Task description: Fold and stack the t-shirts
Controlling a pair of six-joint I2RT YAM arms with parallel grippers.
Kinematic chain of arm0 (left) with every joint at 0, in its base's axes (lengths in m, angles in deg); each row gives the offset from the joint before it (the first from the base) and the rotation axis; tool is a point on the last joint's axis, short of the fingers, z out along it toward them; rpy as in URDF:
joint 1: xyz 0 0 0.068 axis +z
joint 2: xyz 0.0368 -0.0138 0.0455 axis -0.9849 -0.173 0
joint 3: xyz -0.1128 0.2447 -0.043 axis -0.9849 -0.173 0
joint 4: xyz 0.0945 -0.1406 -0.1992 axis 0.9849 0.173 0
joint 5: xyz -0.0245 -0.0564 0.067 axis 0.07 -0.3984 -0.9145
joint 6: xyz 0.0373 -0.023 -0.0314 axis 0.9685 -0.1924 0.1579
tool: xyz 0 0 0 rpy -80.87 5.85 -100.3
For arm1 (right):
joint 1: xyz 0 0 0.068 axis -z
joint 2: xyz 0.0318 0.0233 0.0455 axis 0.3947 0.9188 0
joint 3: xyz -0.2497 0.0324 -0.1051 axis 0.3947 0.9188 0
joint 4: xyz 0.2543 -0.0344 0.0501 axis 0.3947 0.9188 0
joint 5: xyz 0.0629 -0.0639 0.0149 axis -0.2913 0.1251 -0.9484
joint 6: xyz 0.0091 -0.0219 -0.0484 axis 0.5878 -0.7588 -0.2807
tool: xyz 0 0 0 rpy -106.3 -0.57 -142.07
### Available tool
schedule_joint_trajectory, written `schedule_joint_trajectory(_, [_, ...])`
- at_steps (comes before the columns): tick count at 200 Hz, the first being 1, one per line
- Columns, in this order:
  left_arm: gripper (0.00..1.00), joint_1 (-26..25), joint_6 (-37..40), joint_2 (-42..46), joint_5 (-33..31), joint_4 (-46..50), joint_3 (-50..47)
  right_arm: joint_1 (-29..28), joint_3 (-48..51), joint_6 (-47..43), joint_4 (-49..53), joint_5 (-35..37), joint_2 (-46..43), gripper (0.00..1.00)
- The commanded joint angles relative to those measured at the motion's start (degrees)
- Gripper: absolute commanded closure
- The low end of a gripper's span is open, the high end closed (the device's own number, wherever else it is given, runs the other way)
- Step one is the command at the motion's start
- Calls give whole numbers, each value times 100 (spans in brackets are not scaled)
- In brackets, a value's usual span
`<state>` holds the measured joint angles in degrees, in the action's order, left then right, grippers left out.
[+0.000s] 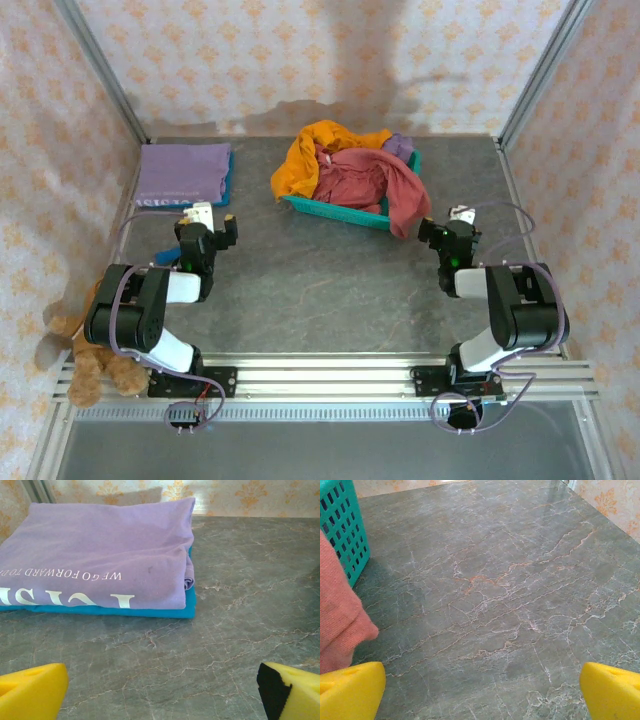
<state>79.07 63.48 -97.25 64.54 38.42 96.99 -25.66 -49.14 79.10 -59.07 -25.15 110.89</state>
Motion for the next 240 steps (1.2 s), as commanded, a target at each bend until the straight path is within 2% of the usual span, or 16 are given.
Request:
schedule_joint_trajectory(1, [0,36,-33,16,-191,82,52,44,-63,9,-166,143,-24,1])
schedule_joint_trajectory(140, [0,88,-69,16,-101,105,74,48,-63,9,-158,147,-19,1])
schedule_joint_trajectory(156, [0,92,-34,99,-17,374,193,46,-84,-27,-57,54,-144,1])
schedule_joint_trajectory(165, [0,89,-48,251,-20,754,338,38,-168,-53,248,3,-364,1])
schedule_joint_trajectory(183, [0,68,-26,670,-68,2069,905,39,-660,101,1659,132,-973,1])
schedule_joint_trajectory(193, [0,37,-56,843,-106,2621,1177,39,-765,130,1983,79,-1226,1])
schedule_joint_trajectory(219, [0,-52,-640,1212,-104,3779,1790,31,-1127,171,2807,318,-1765,1])
schedule_joint_trajectory(240, [0,-402,-1096,1370,-250,4871,2366,22,-1514,141,3636,371,-2135,1])
